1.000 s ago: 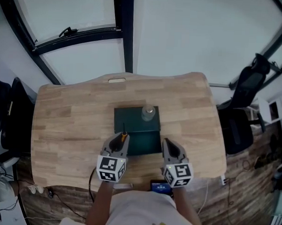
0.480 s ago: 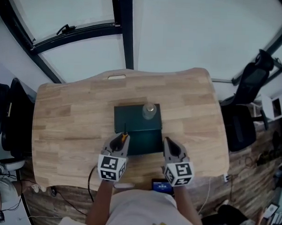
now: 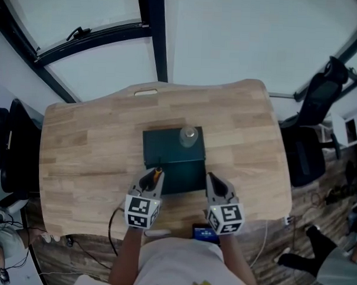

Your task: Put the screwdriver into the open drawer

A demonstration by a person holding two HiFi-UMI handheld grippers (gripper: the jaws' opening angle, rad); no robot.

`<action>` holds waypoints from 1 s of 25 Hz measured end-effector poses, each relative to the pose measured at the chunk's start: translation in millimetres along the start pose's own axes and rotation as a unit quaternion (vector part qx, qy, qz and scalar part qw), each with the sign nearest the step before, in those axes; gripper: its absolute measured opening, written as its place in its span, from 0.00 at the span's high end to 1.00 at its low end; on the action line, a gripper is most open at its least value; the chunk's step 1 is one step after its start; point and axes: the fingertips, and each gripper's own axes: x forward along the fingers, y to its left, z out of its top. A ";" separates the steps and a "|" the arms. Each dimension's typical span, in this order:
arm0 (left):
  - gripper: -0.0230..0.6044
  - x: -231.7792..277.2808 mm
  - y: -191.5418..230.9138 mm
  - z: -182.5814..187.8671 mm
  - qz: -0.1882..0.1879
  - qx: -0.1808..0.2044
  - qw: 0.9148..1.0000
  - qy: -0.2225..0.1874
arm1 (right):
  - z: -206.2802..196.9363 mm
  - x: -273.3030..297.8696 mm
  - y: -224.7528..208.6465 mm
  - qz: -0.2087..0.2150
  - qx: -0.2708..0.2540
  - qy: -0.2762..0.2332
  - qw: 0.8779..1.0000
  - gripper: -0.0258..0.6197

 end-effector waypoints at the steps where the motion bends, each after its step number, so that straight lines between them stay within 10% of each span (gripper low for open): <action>1: 0.85 0.1 0.2 -1.8 -0.001 0.000 1.000 0.003 | -0.9 0.4 0.2 0.000 0.001 0.001 1.000 0.97; 25: 0.85 13.9 0.0 -41.6 -0.012 0.025 0.998 0.064 | -16.3 10.3 -2.5 0.005 0.006 0.026 1.000 0.97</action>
